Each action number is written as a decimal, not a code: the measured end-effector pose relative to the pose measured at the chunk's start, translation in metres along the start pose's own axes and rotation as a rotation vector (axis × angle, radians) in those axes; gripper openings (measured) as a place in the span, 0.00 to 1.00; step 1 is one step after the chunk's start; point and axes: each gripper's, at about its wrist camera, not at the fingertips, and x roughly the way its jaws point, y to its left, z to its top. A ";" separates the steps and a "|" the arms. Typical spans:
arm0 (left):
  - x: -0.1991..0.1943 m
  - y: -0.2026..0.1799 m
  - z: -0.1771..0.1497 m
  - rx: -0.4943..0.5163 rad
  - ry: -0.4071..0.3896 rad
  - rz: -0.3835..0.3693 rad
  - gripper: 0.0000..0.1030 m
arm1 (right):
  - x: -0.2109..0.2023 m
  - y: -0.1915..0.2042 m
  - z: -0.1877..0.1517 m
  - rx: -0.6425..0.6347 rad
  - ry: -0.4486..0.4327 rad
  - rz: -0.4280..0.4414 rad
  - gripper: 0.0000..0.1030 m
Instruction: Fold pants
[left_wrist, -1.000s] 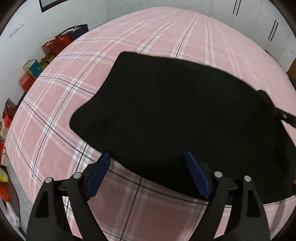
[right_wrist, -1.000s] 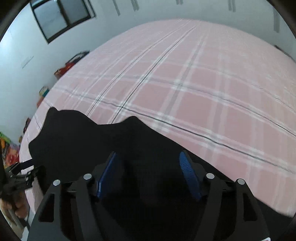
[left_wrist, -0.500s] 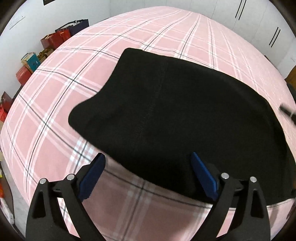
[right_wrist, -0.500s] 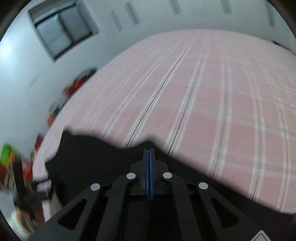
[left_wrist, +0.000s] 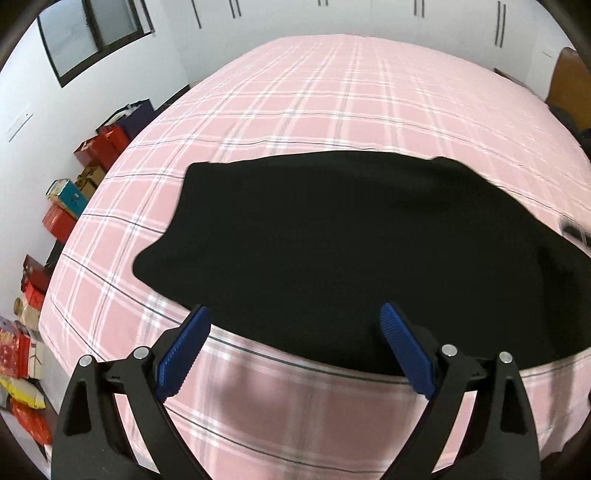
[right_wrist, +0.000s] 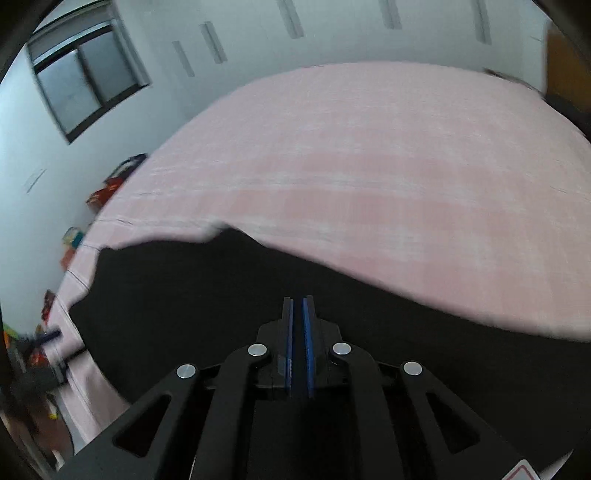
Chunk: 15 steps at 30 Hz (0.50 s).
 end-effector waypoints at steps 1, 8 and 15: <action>-0.004 -0.004 -0.003 0.005 -0.002 -0.003 0.88 | -0.007 -0.021 -0.011 0.033 0.010 -0.030 0.06; -0.021 -0.055 -0.009 0.040 0.017 0.009 0.88 | -0.061 -0.181 -0.084 0.313 0.004 -0.227 0.09; -0.032 -0.102 -0.029 0.095 0.014 0.058 0.89 | -0.094 -0.246 -0.110 0.458 -0.062 -0.283 0.14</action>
